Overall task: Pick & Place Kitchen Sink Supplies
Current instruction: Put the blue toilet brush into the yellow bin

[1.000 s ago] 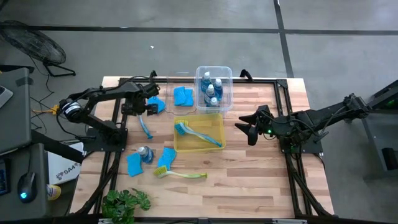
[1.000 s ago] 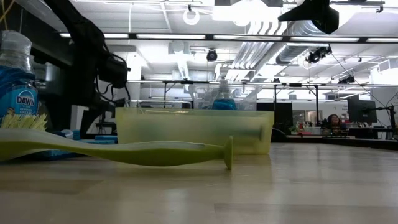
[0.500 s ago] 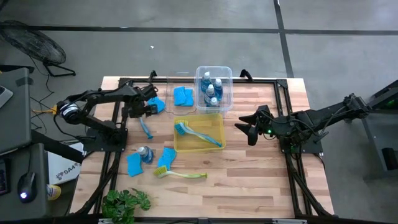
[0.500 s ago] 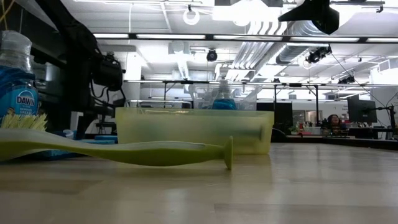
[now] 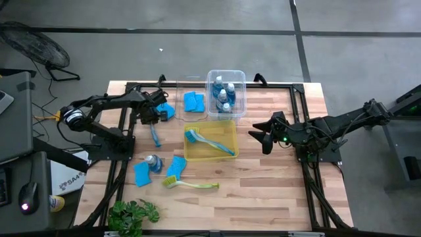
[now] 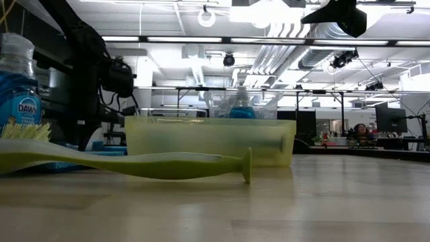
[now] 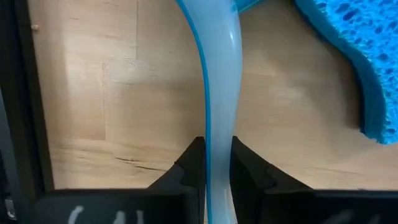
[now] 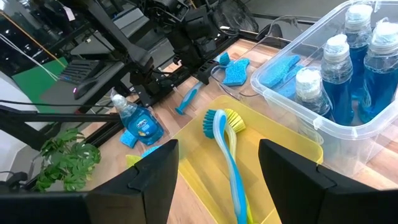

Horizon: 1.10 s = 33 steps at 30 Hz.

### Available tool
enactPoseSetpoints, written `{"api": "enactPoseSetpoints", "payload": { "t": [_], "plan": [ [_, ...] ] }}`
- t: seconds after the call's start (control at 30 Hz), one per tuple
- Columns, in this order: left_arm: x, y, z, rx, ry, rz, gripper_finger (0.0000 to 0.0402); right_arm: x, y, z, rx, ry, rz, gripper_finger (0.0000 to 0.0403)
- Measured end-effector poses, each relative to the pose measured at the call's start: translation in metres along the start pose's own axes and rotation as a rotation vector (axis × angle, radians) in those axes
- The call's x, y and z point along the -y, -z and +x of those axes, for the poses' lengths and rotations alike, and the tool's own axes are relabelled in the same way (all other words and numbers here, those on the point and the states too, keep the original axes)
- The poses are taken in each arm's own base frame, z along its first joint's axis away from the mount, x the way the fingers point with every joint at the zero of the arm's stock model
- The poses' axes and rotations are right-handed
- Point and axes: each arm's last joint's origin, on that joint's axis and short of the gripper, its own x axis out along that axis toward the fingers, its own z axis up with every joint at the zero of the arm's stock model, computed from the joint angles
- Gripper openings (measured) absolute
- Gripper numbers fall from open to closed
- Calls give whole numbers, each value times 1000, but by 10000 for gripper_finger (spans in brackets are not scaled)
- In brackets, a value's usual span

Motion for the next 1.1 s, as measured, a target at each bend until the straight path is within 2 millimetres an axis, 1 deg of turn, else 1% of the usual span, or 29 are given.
{"api": "enactPoseSetpoints", "payload": {
  "t": [0.27,0.4,0.5,0.57,0.67,0.73,0.97,1.1],
  "plan": [
    [0,0,0,5,-2,2,42,0,0,0,-16,-14,18,216],
    [-2,0,-4,29,19,1,40,-1,1,0,-30,-25,36,216],
    [-5,2,-11,59,41,-4,40,0,1,0,-35,-24,37,216],
    [-10,3,-14,69,28,-12,40,0,1,0,-34,-24,37,216],
    [-14,1,-22,98,66,-32,40,0,1,0,-34,-24,37,216],
    [-16,2,-27,110,83,-16,40,0,1,0,-34,-24,37,216],
    [-22,6,-48,176,205,-2,40,1,3,0,-44,-5,24,216],
    [-21,6,-66,215,287,41,40,2,3,0,-47,-2,21,216]
  ]
}}
